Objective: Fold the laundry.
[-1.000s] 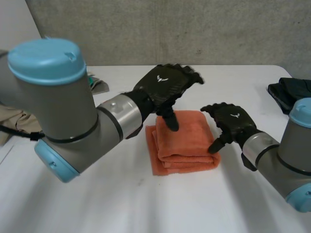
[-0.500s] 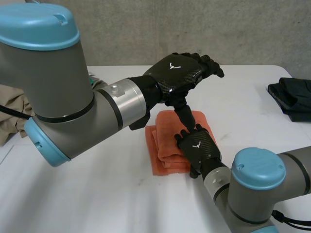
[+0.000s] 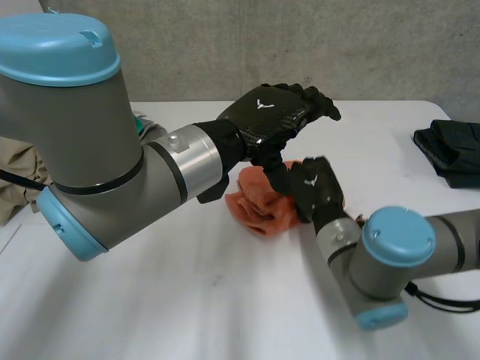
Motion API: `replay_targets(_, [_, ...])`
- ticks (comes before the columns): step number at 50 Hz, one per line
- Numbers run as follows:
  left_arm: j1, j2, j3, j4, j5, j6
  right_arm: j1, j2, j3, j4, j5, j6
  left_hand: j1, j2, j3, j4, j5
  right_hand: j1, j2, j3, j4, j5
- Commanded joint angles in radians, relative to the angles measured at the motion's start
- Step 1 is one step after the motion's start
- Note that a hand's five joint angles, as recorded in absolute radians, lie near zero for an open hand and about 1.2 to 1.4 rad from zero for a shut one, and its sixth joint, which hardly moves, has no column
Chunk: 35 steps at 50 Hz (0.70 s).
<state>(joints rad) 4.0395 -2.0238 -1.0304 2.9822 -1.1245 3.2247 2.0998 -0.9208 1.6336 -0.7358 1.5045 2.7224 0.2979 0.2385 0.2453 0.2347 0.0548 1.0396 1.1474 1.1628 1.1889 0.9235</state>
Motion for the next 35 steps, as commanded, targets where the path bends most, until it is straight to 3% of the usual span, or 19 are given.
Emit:
replay_targets(1, [0.009,0.027,0.016,0.001,0.000,-0.014,-0.095,-0.009,-0.193,0.006,-0.047,0.098,-0.076,-0.016,-0.023,-0.012,-0.007,0.357,0.249,0.233,0.207,0.298])
replay_targets(11, [0.027,0.063,0.064,0.015,-0.029,-0.065,-0.311,0.112,-0.711,0.179,-0.009,0.168,-0.073,-0.013,-0.020,-0.009,-0.004,0.357,0.249,0.233,0.207,0.298])
replay_targets(19, [0.036,0.062,0.055,0.035,-0.035,-0.091,-0.529,0.371,-1.180,0.266,-0.006,0.203,-0.070,-0.010,-0.017,-0.007,-0.001,0.357,0.249,0.233,0.207,0.298])
replay_targets(26, [0.035,0.040,0.036,0.046,-0.031,-0.091,-0.684,0.549,-1.299,0.253,-0.111,0.246,-0.070,-0.010,-0.017,-0.007,-0.001,0.357,0.249,0.233,0.207,0.298])
replay_targets(35, [0.036,-0.001,-0.013,0.054,-0.035,-0.088,-0.830,0.706,-1.172,0.193,-0.299,0.283,-0.070,-0.010,-0.017,-0.007,-0.001,0.357,0.249,0.233,0.207,0.298])
